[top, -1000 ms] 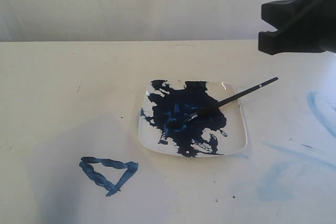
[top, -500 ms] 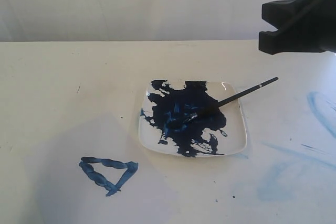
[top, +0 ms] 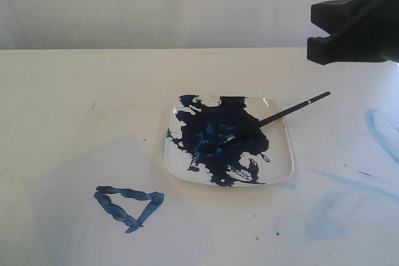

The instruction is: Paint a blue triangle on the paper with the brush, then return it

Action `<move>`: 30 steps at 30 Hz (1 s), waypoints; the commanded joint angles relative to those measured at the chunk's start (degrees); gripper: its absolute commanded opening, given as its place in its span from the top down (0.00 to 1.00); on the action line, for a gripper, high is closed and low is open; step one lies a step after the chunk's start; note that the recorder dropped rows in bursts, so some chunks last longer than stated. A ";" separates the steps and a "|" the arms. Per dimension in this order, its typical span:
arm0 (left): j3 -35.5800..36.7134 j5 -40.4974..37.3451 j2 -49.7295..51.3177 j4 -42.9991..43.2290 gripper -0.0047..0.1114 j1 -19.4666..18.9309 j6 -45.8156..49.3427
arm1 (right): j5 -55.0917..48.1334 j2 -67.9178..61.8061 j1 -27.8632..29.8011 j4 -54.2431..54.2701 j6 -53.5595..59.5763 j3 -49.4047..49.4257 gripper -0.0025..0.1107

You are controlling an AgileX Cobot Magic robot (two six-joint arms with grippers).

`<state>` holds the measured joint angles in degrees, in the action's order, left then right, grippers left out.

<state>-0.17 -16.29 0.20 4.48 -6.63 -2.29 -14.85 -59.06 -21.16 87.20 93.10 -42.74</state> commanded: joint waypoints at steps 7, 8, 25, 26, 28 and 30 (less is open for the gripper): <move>0.17 -0.37 -0.20 -4.48 0.96 -0.02 -1.41 | 0.11 0.32 0.09 -0.08 0.72 0.10 0.98; 0.17 -0.37 -0.20 -4.83 0.96 -0.02 -1.98 | 0.11 0.32 0.09 -0.08 0.72 0.10 0.98; 0.17 0.16 -0.20 -4.83 0.96 4.12 -3.58 | 0.11 0.32 0.09 -0.08 0.72 0.10 0.98; 0.17 0.16 -0.20 -4.83 0.96 4.47 -3.58 | 0.11 0.32 0.09 -0.08 0.72 0.10 0.98; 0.17 0.16 -0.20 -4.83 0.96 5.81 -3.58 | 0.11 0.32 0.09 -0.08 0.72 0.10 0.98; 0.17 0.16 -0.20 -4.83 0.96 7.90 -3.58 | 0.11 0.32 0.09 -0.08 0.72 0.10 0.98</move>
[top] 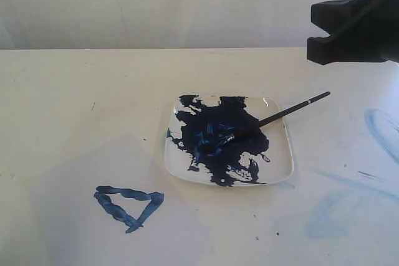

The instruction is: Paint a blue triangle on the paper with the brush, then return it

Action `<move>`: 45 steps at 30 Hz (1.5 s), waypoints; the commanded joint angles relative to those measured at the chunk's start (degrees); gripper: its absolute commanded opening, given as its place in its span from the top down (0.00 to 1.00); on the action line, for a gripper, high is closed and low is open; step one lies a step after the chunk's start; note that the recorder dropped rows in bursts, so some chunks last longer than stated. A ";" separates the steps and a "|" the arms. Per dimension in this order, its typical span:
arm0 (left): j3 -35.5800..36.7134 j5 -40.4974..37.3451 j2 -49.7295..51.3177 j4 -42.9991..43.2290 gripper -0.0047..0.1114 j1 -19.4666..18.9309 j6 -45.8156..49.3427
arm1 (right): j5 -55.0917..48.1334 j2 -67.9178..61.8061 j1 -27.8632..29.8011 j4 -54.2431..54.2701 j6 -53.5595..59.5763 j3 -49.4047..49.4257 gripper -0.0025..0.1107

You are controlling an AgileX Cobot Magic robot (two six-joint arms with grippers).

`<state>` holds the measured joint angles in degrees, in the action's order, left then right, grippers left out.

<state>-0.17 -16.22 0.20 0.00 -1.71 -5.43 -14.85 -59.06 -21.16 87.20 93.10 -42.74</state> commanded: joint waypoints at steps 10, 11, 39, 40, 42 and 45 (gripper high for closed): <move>0.17 0.09 -0.20 -0.35 0.96 4.86 -0.33 | 0.11 0.32 0.09 -0.08 0.72 0.10 0.98; 0.17 0.09 -0.20 -0.35 0.96 4.86 -0.33 | 0.11 0.32 0.09 -0.08 0.72 0.10 0.98; 0.17 0.09 -0.20 -0.35 0.96 4.86 -0.33 | 3.20 46.20 0.09 -0.08 0.72 0.13 0.98; 0.17 0.09 -0.20 -0.35 0.96 4.86 -0.33 | 3.19 47.72 0.09 -0.08 0.72 0.13 0.98; 0.17 0.09 -0.20 -0.35 0.96 4.86 -0.33 | 3.19 50.44 0.09 -0.08 0.72 0.13 0.98; 0.17 0.09 -0.20 -0.35 0.96 4.86 -0.33 | 3.08 53.64 0.09 -0.08 0.72 0.13 0.98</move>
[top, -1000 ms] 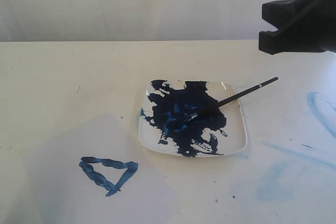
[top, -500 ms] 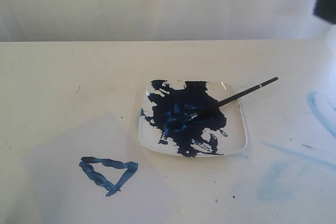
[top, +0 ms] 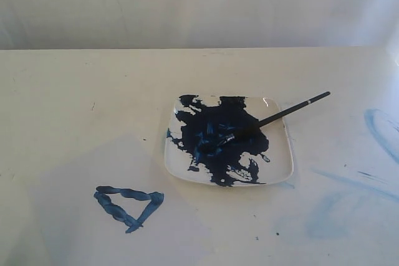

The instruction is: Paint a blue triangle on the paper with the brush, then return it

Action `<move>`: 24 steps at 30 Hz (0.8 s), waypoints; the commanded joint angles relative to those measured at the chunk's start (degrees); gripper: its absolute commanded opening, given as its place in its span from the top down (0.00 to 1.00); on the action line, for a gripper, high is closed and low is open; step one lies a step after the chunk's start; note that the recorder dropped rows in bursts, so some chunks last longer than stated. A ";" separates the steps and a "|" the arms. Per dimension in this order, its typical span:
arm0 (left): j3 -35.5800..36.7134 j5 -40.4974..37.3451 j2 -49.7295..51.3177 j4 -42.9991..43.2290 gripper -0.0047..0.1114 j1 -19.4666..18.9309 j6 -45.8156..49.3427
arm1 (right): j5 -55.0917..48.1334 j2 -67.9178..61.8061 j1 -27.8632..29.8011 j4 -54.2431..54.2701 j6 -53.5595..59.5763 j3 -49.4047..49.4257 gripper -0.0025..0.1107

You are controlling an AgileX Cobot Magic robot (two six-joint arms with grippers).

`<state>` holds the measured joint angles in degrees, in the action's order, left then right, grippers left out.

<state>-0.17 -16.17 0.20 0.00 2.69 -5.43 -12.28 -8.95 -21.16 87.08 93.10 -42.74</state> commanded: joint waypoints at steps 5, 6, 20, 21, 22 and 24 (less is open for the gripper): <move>0.17 0.04 -0.20 -0.35 0.96 0.45 -0.33 | -1.20 5.41 0.09 -10.30 -6.95 0.73 0.98; 0.17 0.04 -0.20 -0.35 0.96 0.45 -0.33 | -1.97 5.41 0.09 -16.50 -14.21 1.26 0.98; 0.17 0.04 -0.20 -0.35 0.96 0.45 -0.33 | -14.29 5.41 0.09 -95.06 -103.61 15.34 0.98; 0.17 0.04 -0.20 -0.35 0.96 0.45 -0.33 | -17.85 5.41 0.09 -94.46 -103.65 15.57 0.98; 0.17 0.04 -0.20 -0.35 0.96 0.45 -0.33 | -19.56 5.41 0.09 -94.44 -103.65 16.08 0.98; 0.17 0.04 -0.20 -0.35 0.96 0.45 -0.33 | -20.46 5.41 0.09 -94.44 -103.75 18.15 0.98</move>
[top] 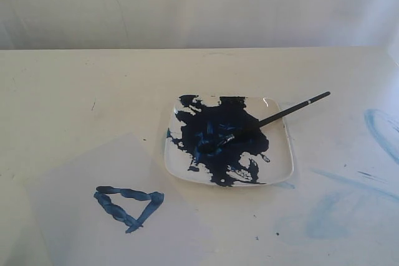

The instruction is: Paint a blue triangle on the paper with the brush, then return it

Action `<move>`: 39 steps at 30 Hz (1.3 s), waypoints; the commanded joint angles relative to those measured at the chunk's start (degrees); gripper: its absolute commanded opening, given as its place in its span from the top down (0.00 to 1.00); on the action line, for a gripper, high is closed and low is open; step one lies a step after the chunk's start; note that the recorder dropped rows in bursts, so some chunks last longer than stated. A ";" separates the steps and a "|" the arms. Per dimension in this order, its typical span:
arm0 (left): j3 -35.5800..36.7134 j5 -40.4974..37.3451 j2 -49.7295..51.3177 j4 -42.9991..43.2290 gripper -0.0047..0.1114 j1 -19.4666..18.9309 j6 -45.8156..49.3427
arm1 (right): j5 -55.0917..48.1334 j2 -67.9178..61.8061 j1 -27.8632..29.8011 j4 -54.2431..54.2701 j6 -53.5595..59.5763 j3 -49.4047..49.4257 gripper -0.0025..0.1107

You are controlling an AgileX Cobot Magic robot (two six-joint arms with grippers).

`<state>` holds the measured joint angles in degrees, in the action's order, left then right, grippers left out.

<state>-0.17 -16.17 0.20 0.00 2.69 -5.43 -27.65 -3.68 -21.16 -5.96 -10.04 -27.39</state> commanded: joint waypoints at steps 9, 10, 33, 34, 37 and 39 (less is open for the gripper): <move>0.17 0.04 -0.20 -0.35 0.96 0.45 -0.33 | 4.63 0.29 0.09 -0.05 -0.61 18.59 0.98; 0.17 0.04 -0.20 -0.35 0.96 0.45 -0.33 | 7.85 0.29 0.09 0.88 -0.61 19.80 0.98; 0.17 0.04 -0.20 -0.35 0.96 0.45 -0.33 | 8.93 3.68 3.14 6.41 20.33 27.39 0.98; 0.17 0.04 -0.20 -0.35 0.96 0.45 -0.33 | 9.09 3.68 3.94 6.63 20.33 27.39 0.98; 0.17 0.04 -0.20 -0.35 0.96 0.45 -0.33 | 9.79 3.68 6.28 6.63 20.33 27.39 0.98; 0.17 0.04 -0.20 -0.35 0.96 0.45 -0.33 | 9.79 3.68 7.51 6.63 20.33 27.39 0.98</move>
<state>-0.17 -16.17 0.20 0.00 2.69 -5.43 -18.84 -0.30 -15.27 0.31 9.86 -0.31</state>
